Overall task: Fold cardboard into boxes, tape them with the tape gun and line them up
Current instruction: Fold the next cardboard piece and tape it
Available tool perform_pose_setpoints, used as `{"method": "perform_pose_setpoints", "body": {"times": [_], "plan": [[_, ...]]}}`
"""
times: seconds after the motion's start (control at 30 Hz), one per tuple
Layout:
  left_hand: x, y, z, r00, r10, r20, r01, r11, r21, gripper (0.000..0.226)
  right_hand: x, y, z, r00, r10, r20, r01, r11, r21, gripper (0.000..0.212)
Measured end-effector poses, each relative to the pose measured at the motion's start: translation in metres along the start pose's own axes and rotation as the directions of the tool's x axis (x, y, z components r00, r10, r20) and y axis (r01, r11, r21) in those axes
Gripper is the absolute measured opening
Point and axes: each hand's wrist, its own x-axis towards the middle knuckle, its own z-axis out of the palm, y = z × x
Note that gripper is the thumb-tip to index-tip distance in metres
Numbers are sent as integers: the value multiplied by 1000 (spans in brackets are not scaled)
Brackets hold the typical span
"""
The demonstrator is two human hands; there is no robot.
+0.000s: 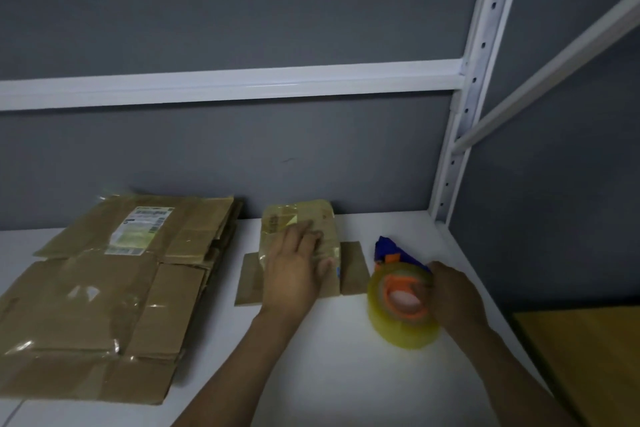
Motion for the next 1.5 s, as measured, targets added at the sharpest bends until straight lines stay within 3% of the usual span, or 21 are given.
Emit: {"method": "perform_pose_setpoints", "body": {"times": [0.13,0.23,0.27,0.33,0.4,0.5,0.6,0.67,0.73,0.83,0.93,1.1,1.23,1.4,1.5], "plan": [[-16,29,-3,995,95,-41,-100,982,-159,39,-13,-10,-11,980,-46,-192,89,972,219,26],[-24,53,-9,996,40,82,-8,933,-359,46,-23,-27,-31,946,-56,-320,185,902,389,29],[-24,59,-11,990,-6,141,72,881,-468,43,-25,-35,-40,935,-43,-351,207,872,444,30],[-23,65,-16,957,-110,269,271,669,-692,40,-26,-47,-56,917,-52,-396,263,824,501,33],[-21,60,-20,938,-170,302,346,504,-792,48,-22,-55,-67,916,-153,-372,351,753,556,43],[-21,47,-30,945,-146,291,325,456,-829,52,-15,-64,-76,890,-394,-230,436,586,683,61],[-20,39,-40,956,-110,272,287,533,-796,53,-11,-68,-73,832,-514,-208,514,573,638,71],[-15,41,-54,952,-228,204,296,521,-801,44,-10,-70,-68,806,-549,-223,569,611,551,72],[-1,46,-73,903,-359,235,368,367,-855,49,-11,-71,-65,770,-595,-232,625,628,463,70],[19,52,-97,839,-352,415,476,105,-873,46,-13,-75,-64,736,-634,-237,670,628,396,70],[25,48,-102,814,-334,475,530,92,-843,22,-13,-78,-68,707,-663,-247,704,626,335,67],[22,36,-98,765,-341,546,601,74,-796,26,-6,-76,-67,663,-704,-256,748,608,264,66],[20,30,-95,755,-305,580,626,73,-776,13,-3,-73,-69,641,-726,-249,767,614,187,67],[21,21,-91,719,-431,545,624,53,-780,6,1,-71,-79,636,-749,-186,771,606,194,70],[25,-3,-96,716,-530,455,582,93,-808,15,9,-62,-88,658,-736,-159,751,658,61,72]]}}
